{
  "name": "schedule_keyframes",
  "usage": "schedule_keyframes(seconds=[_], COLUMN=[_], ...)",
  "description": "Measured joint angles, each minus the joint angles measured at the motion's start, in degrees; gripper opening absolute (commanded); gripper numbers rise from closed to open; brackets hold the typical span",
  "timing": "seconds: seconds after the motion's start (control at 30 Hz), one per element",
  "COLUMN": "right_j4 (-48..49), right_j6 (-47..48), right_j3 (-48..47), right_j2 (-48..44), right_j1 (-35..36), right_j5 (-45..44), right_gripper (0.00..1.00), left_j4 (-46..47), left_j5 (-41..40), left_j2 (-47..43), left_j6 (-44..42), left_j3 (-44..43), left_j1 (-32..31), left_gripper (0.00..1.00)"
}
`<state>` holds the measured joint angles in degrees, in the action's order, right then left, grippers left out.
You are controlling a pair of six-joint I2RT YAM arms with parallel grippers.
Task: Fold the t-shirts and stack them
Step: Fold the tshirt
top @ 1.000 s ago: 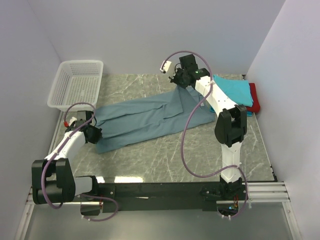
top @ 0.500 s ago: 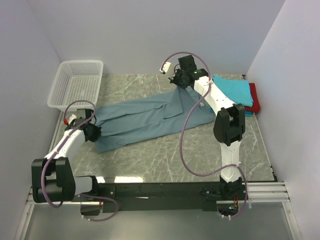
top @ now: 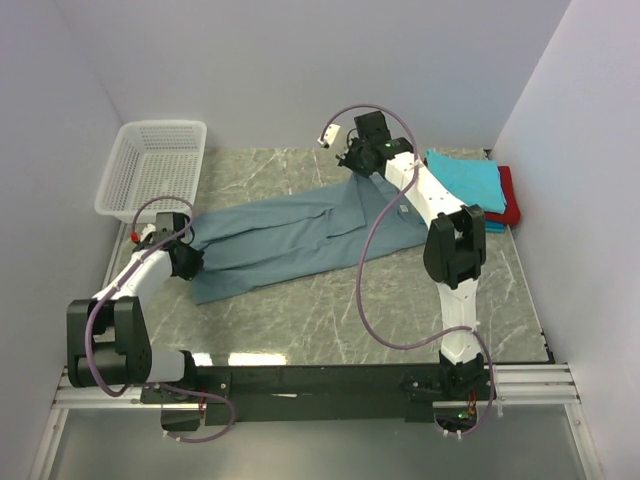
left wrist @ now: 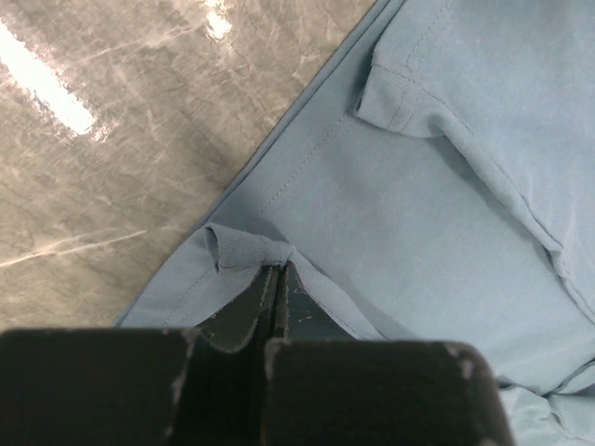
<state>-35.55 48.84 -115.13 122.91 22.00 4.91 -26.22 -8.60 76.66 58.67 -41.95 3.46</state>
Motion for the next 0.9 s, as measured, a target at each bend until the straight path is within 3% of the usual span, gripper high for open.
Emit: schedule_keyframes(seconds=[0.07,0.13,0.17,0.3,0.33,0.37,0.5,0.63,0.67,0.73,0.9], right_j4=[0.4,0.5,0.6,3.7,5.8,7.8,13.3,15.5,15.8,14.4,1.0], right_j6=[0.0,0.0,-0.2,-1.7,-2.9,-4.6,-10.2,-14.5,-14.9,-14.8,-4.3], right_j3=[-0.5,-1.1,-1.6,-3.3,-3.3,-3.6,-7.0,-5.5,-3.5,0.8,11.6], right_j2=[0.5,1.0,1.7,5.4,6.6,7.9,13.4,12.6,11.1,7.1,-6.6], right_j1=[0.0,0.0,0.0,0.3,0.5,0.7,1.0,0.7,0.5,-0.3,-3.3], right_j5=[0.0,0.0,0.0,-2.4,-4.4,-6.5,-14.0,-14.4,-12.8,-8.2,14.3], right_gripper=[0.01,0.08,0.12,0.48,0.59,0.64,0.66,0.66,0.66,0.65,0.63], left_j4=[0.1,0.3,0.3,0.6,0.7,0.6,0.0,0.5,1.2,2.3,6.6], left_j5=[0.0,-0.1,-0.1,-0.3,-0.3,-0.3,-0.3,0.9,2.0,4.1,11.7], left_j2=[0.5,0.8,0.9,2.0,2.6,3.0,4.3,0.8,-1.7,-6.8,-21.8], left_j6=[-0.5,-0.9,-1.0,-2.4,-2.7,-2.7,-4.3,-8.4,-10.2,-13.4,-22.6], left_j3=[-0.2,-0.4,-0.5,-1.4,-1.7,-2.1,-5.3,-7.6,-7.7,-7.7,-7.7], left_j1=[0.0,0.0,0.0,0.8,1.2,1.5,2.9,3.3,3.4,3.4,3.4], left_gripper=[0.02,0.05,0.15,0.54,0.58,0.65,0.66,0.75,0.82,0.88,0.97])
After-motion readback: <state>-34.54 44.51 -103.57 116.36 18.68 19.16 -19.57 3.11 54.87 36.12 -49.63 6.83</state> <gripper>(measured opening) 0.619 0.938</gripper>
